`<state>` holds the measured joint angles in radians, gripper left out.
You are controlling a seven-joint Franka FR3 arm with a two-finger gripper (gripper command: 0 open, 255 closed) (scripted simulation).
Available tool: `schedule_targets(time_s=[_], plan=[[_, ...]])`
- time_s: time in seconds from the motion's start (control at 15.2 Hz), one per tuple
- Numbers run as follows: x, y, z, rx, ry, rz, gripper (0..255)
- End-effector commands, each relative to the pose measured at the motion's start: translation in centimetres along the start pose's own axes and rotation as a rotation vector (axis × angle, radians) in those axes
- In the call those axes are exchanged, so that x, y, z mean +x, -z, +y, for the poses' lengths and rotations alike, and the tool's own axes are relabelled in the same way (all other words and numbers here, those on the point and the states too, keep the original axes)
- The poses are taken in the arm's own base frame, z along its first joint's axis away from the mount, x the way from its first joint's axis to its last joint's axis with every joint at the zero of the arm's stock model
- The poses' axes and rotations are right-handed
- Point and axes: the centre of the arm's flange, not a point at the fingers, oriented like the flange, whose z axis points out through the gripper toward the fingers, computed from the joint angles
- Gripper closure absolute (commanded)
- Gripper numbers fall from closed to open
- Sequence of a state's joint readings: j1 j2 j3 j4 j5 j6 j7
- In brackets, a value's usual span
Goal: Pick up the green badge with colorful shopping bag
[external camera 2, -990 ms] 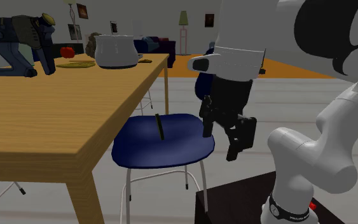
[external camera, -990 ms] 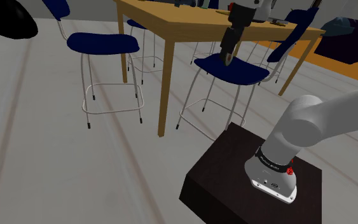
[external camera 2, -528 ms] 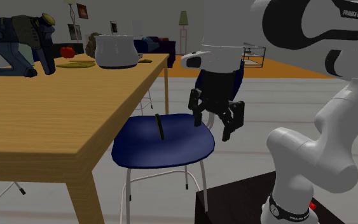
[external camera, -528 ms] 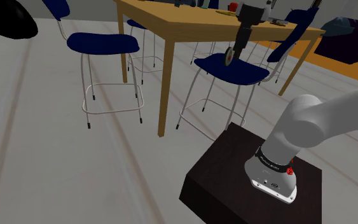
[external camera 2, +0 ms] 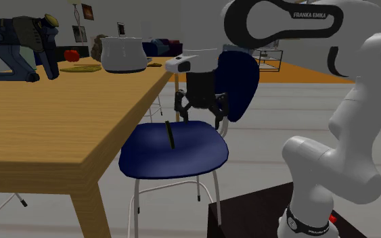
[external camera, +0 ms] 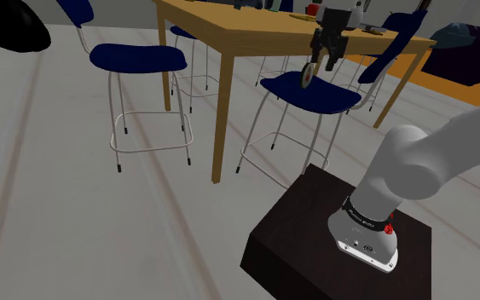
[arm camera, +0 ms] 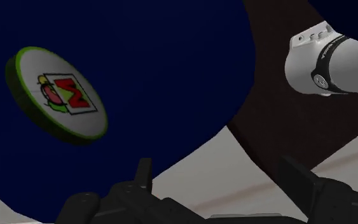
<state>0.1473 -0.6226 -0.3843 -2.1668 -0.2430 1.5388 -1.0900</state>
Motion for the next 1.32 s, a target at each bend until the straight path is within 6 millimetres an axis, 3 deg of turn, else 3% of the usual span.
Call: schedule_targets(time_s=[0.0, 0.46, 0.99, 1.12, 1.19, 1.25], plan=[[-1.0, -0.1, 2.4, 0.013, 0.138, -0.018, 0], [-1.2, -0.6, 11.7, 0.056, 0.577, -0.078, 0], [-0.9, -4.6, 12.3, 0.059, 0.6, -0.081, 0], [-0.9, -4.6, 12.3, 0.059, 0.6, -0.081, 0], [-0.9, -4.7, 12.5, 0.059, 0.601, -0.082, 255], [-1.0, -4.6, 12.6, 0.059, 0.6, -0.082, 255]])
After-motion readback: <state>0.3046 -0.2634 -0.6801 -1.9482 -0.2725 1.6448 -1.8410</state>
